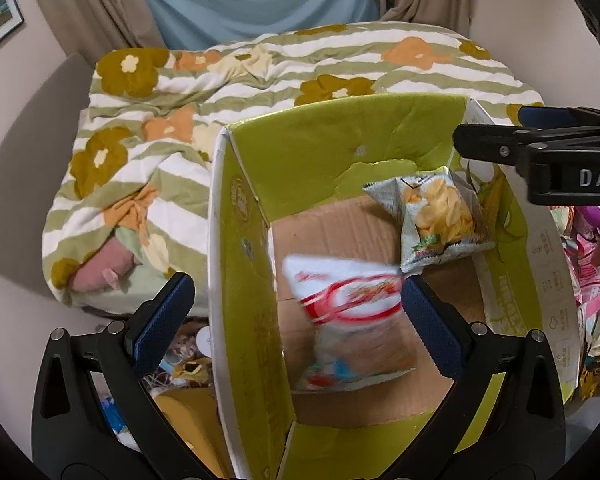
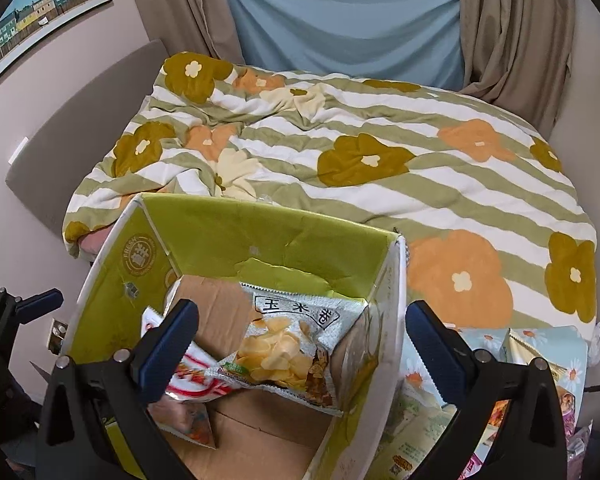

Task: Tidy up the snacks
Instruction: 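Move both tools back from the box toward the snack pile, then grasp the gold cookie packet with left tool while right tool grasps egg cake packet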

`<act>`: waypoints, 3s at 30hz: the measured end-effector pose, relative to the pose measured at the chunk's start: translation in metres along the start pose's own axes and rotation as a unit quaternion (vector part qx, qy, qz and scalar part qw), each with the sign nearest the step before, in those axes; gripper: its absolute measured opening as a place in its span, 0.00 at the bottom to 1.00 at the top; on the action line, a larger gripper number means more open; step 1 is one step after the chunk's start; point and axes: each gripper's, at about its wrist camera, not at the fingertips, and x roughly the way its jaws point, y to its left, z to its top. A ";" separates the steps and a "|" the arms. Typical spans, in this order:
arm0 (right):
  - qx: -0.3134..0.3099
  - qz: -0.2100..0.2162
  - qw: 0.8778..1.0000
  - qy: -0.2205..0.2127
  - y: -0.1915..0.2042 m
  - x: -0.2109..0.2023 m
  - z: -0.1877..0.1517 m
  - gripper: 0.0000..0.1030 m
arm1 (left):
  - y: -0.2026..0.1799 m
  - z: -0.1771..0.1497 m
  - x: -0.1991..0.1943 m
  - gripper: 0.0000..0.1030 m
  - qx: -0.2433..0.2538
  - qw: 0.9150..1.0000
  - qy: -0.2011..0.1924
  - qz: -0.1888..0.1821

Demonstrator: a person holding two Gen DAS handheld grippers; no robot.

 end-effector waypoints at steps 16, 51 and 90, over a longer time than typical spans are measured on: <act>0.008 -0.031 0.998 -0.060 -0.006 -0.115 -0.033 1.00 | -0.017 -0.009 -0.082 1.00 -0.003 0.996 -0.080 -0.040; 0.038 -0.017 0.999 0.017 -0.254 -0.224 -0.283 1.00 | -0.374 -0.151 -0.145 1.00 0.122 0.984 -0.001 -0.132; -0.016 0.108 0.987 0.116 -0.264 -0.111 -0.319 1.00 | -0.416 -0.186 -0.041 0.64 0.206 0.957 0.065 -0.193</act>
